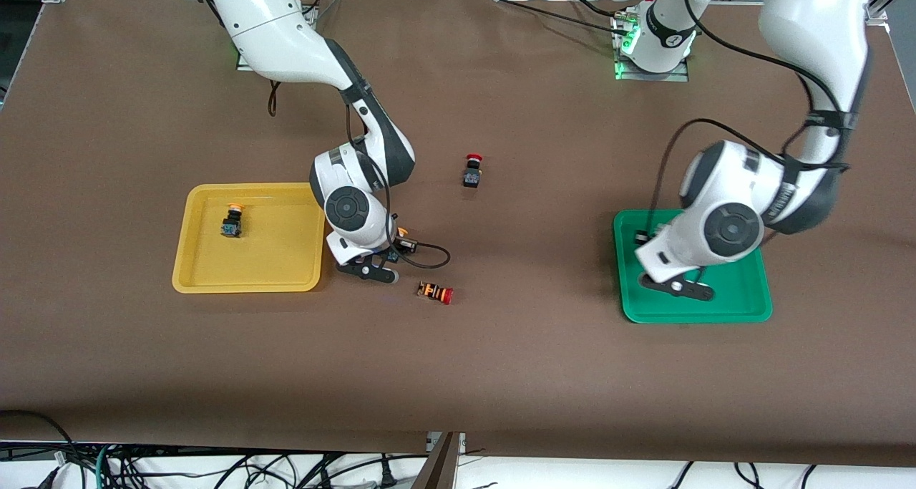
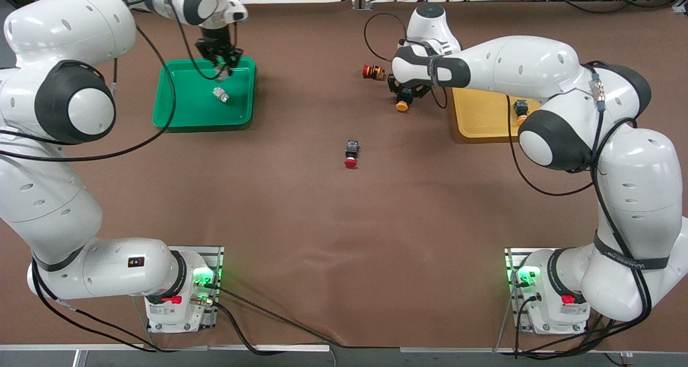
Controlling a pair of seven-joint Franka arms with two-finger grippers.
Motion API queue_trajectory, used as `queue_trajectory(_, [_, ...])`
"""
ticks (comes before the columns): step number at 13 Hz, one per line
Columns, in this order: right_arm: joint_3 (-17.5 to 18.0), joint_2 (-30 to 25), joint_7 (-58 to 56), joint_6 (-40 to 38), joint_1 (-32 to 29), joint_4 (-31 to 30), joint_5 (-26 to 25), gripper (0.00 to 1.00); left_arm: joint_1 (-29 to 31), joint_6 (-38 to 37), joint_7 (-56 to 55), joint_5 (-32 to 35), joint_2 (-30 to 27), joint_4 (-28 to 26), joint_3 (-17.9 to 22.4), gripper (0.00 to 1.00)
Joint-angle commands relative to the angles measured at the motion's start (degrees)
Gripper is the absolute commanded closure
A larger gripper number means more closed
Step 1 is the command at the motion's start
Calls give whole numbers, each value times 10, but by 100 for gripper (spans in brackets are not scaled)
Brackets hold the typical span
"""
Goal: Place green and yellow buttons in trays
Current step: 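Place the black button in the yellow tray while the left gripper places green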
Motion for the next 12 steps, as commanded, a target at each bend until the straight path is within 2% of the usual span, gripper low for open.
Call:
queue_trajectory(1, [-27,-34,-90,-113,-24,27,-5,100,23,3,39,105,39,7,-6,82])
queue_trajectory(3, [-84,-49,-210,-190,-27,16,-3,100,65,70,119,113,56,2,-6,82])
queue_trajectory(4, [-110,-63,-259,-193,-27,-17,-3,100,91,94,144,107,67,-1,-9,81])
queue_trajectory(5, [-134,-74,-304,-180,-27,-56,-5,100,101,119,147,103,74,-13,-10,67])
queue_trajectory(6, [-155,-85,-354,-163,-27,-91,-4,100,101,150,138,102,81,-33,-10,31])
queue_trajectory(7, [-169,-92,-388,-141,-27,-123,-2,100,103,161,136,101,77,-44,-10,0])
queue_trajectory(10, [-174,-98,-396,-89,-27,-182,0,100,104,117,138,99,26,-38,-15,0])
queue_trajectory(11, [-174,-97,-394,-90,-27,-179,2,69,102,101,138,99,7,-29,-25,0])
queue_trajectory(12, [-174,-97,-393,-94,-28,-174,2,1,105,80,138,96,-11,-18,-33,0])
